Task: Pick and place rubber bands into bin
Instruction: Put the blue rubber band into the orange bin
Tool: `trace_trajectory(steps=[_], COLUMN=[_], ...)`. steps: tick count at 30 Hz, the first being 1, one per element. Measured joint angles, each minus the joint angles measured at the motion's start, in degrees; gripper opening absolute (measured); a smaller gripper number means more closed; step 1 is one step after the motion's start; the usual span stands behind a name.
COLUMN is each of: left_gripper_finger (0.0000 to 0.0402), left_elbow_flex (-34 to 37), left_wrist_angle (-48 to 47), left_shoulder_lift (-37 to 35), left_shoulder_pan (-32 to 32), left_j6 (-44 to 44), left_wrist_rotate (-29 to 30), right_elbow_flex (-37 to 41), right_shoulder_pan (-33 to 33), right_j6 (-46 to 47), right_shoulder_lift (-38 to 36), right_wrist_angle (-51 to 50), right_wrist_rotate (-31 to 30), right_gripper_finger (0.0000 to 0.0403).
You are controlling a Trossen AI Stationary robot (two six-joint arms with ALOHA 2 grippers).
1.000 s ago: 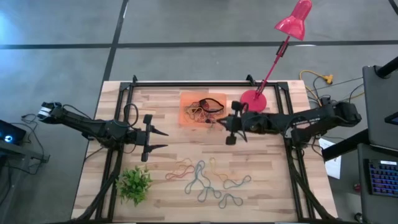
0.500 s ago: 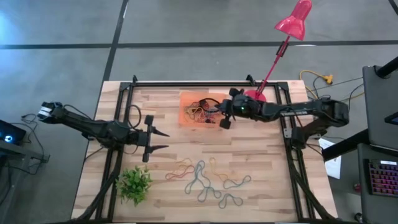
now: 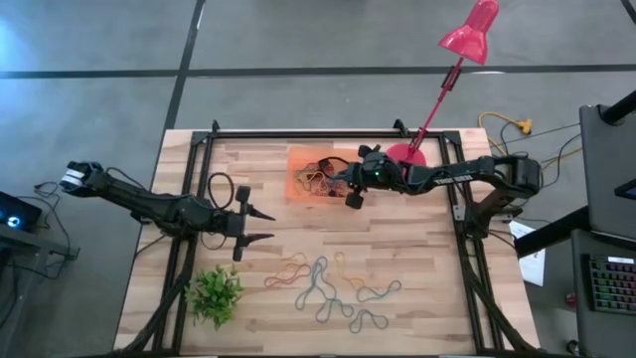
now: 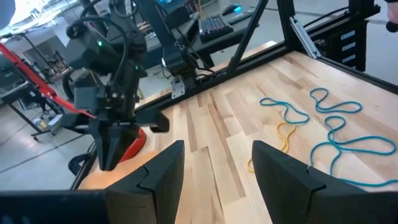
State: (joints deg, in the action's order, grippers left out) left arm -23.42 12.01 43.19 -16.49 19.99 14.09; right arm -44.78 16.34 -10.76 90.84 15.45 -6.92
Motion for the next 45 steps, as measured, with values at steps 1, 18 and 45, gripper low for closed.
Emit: trace_trajectory(steps=[1,18,45], left_gripper_finger=[0.0173,0.0173,0.0173], left_elbow_flex=[0.00,-0.07,-0.07], left_wrist_angle=[0.07,1.10,1.97], left_shoulder_lift=[0.30,1.30,1.64], left_shoulder_pan=[0.00,0.02,0.02], left_j6=[0.05,0.35,0.41], left_wrist_rotate=[0.02,0.13,0.13], right_elbow_flex=[0.00,-0.01,0.54], right_shoulder_pan=[0.00,-10.81,-47.16], right_j6=[0.06,3.28,37.19], right_shoulder_lift=[-0.24,-4.32,-1.40], right_wrist_angle=[-0.05,-13.33,-19.39], right_wrist_rotate=[0.62,19.46,-3.52], right_gripper_finger=[0.0041,0.0136,0.0082])
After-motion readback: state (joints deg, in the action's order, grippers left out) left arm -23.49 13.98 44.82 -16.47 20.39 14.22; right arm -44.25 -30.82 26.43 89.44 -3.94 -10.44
